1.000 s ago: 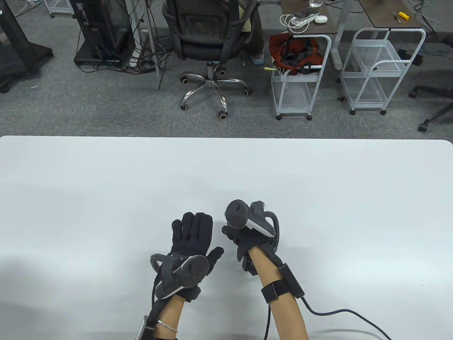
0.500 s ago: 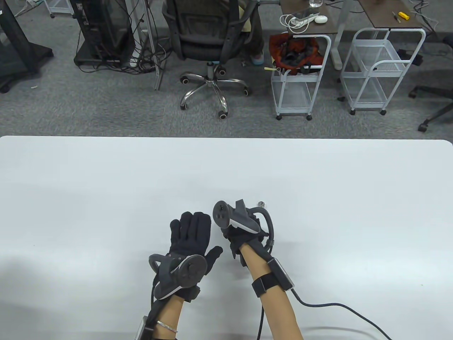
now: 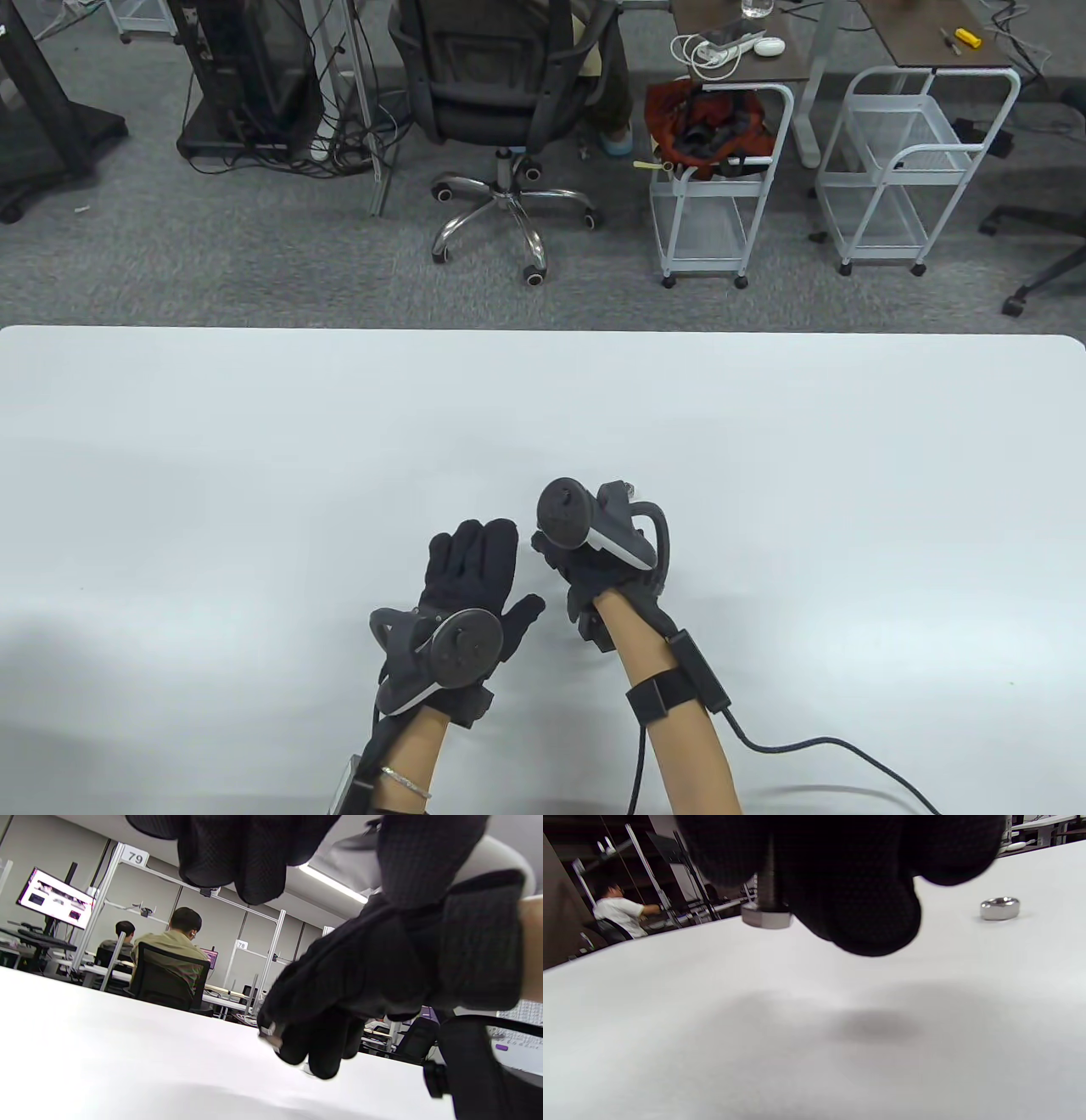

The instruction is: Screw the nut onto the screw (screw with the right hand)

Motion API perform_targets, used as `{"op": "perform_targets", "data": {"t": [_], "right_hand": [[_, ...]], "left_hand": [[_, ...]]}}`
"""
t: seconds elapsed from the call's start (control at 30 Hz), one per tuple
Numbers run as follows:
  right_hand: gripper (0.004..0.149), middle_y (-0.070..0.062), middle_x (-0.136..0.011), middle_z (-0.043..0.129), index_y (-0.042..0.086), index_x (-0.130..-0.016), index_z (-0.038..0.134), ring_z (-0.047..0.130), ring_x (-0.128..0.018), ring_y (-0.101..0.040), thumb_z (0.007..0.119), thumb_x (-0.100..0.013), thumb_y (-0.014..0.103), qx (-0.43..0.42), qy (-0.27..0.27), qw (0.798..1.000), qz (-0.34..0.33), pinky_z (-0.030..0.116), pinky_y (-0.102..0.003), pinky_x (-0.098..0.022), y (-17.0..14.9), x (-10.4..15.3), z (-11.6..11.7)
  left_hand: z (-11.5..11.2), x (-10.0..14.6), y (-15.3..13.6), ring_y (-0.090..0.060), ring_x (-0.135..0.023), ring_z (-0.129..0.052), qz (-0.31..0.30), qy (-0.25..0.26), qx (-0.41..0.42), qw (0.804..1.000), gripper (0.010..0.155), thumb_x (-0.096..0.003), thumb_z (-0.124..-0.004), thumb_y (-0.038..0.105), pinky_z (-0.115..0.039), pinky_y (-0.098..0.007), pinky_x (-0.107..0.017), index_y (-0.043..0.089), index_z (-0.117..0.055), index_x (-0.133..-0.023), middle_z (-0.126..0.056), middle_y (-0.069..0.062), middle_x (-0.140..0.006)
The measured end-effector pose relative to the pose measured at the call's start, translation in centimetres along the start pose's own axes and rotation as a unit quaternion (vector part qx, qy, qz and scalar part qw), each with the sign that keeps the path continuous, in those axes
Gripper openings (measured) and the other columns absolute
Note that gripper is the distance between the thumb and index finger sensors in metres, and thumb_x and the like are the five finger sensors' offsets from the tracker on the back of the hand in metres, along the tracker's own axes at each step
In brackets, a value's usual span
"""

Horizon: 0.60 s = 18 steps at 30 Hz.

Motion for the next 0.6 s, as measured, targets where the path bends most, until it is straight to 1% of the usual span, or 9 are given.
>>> {"op": "perform_targets", "data": {"t": [0.1,0.23,0.33,0.47,0.53,0.6], "right_hand": [[0.043,-0.016,-0.059,0.101,0.000,-0.080,0.087,0.106,-0.042,-0.023,0.079,-0.051,0.032,-0.040,-0.028,0.999,-0.015,0.080,-0.047,-0.040,-0.1,1.7,-1.4],[0.044,-0.016,-0.055,0.102,-0.002,-0.077,0.088,0.106,-0.038,-0.022,0.078,-0.052,0.032,-0.086,-0.059,0.994,-0.030,0.081,-0.046,-0.038,-0.5,4.3,-3.2],[0.044,-0.016,-0.054,0.102,-0.003,-0.076,0.089,0.106,-0.036,-0.022,0.077,-0.052,0.032,-0.104,-0.086,0.990,-0.038,0.081,-0.046,-0.037,-0.6,6.2,-4.3],[0.044,-0.015,-0.052,0.103,-0.003,-0.074,0.090,0.106,-0.034,-0.022,0.076,-0.053,0.033,-0.118,-0.105,0.986,-0.047,0.081,-0.045,-0.036,-0.6,8.2,-5.1],[0.045,-0.015,-0.050,0.103,-0.003,-0.073,0.090,0.106,-0.033,-0.021,0.075,-0.053,0.034,-0.123,-0.112,0.985,-0.047,0.081,-0.045,-0.035,-0.5,8.8,-5.2],[0.045,-0.014,-0.049,0.103,-0.003,-0.072,0.091,0.106,-0.031,-0.020,0.074,-0.054,0.035,-0.128,-0.116,0.984,-0.046,0.082,-0.044,-0.034,-0.5,9.3,-5.2]], "left_hand": [[-0.5,-0.1,0.5,-0.038,-0.095,-0.083,-0.002,-0.007,0.033,0.999,0.079,-0.0453,-0.077,0.055,-0.058,-0.057,-0.075,0.012,-0.057,-0.109,-0.081,-0.012,-0.109],[-1.2,-0.2,1.2,-0.036,-0.091,-0.088,0.001,-0.013,0.062,0.998,0.078,-0.0452,-0.078,0.053,-0.064,-0.056,-0.072,0.011,-0.059,-0.108,-0.084,-0.012,-0.106],[-1.5,-0.2,1.4,-0.033,-0.083,-0.095,0.021,-0.009,0.071,0.997,0.077,-0.0444,-0.080,0.054,-0.073,-0.052,-0.066,0.010,-0.063,-0.105,-0.089,-0.012,-0.101],[-1.9,-0.2,1.5,-0.026,-0.072,-0.103,0.033,-0.009,0.111,0.993,0.071,-0.0444,-0.080,0.054,-0.081,-0.046,-0.059,0.011,-0.071,-0.100,-0.097,-0.008,-0.091],[-2.1,-0.2,1.5,-0.023,-0.067,-0.105,0.037,-0.012,0.135,0.990,0.068,-0.0444,-0.080,0.054,-0.084,-0.043,-0.056,0.011,-0.074,-0.097,-0.100,-0.006,-0.086],[-2.1,-0.2,1.5,-0.018,-0.061,-0.108,0.040,-0.009,0.156,0.987,0.063,-0.0448,-0.080,0.054,-0.087,-0.038,-0.052,0.012,-0.079,-0.092,-0.105,-0.003,-0.079]]}}
Point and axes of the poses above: the tracker on the back of each hand, its own y axis roughly to the thumb side, its own x axis roughly from the fingertips to the wrist, z = x × y, the point moved 4 cm from there along -x, roughly from the wrist to the fingertips
